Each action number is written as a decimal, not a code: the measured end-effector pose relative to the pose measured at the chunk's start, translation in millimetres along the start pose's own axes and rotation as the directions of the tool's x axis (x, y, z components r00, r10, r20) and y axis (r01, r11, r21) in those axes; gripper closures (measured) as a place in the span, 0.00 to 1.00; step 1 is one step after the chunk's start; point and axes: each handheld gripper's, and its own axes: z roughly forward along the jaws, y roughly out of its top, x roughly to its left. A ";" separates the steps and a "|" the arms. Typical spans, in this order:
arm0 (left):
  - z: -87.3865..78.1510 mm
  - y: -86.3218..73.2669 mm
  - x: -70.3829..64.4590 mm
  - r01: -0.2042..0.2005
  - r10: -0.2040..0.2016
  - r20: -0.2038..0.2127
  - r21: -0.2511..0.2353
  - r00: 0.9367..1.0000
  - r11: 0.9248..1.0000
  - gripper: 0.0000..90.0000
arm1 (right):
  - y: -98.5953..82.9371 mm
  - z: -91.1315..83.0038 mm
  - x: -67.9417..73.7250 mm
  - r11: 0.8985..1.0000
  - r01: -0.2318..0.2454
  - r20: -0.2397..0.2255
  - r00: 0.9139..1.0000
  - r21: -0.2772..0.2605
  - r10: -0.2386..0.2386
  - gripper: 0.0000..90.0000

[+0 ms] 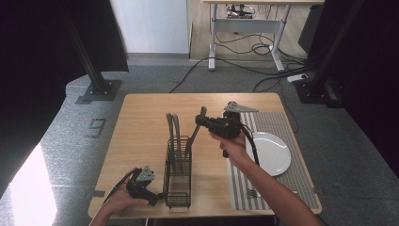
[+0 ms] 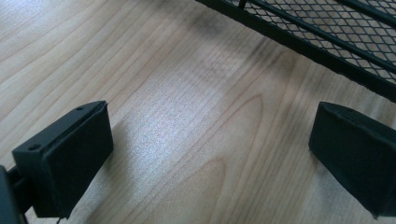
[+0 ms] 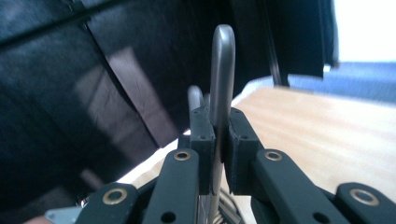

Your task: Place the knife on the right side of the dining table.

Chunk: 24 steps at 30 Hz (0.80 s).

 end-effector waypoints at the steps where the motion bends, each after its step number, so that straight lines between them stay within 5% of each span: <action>1: 0.0 0.0 0.0 0.000 0.000 0.000 0.000 1.000 1.000 0.00 | 6.2 -6.5 1.7 1.000 0.005 0.002 1.000 -0.020 -0.004 0.92; 6: 0.1 0.0 0.0 0.000 0.000 -0.001 -0.001 1.000 1.000 0.00 | 33.7 -39.1 8.0 0.993 0.030 0.005 1.000 -0.115 -0.030 0.92; 11: 0.1 0.0 0.0 0.000 0.000 -0.001 -0.001 1.000 1.000 0.00 | 39.0 -55.1 4.1 0.991 0.056 0.049 0.998 -0.122 -0.050 0.92; 24: 0.1 0.0 0.0 0.000 0.000 0.000 0.000 1.000 1.000 0.00 | 5.1 -41.7 -31.7 0.998 0.006 0.122 0.993 -0.067 0.002 0.92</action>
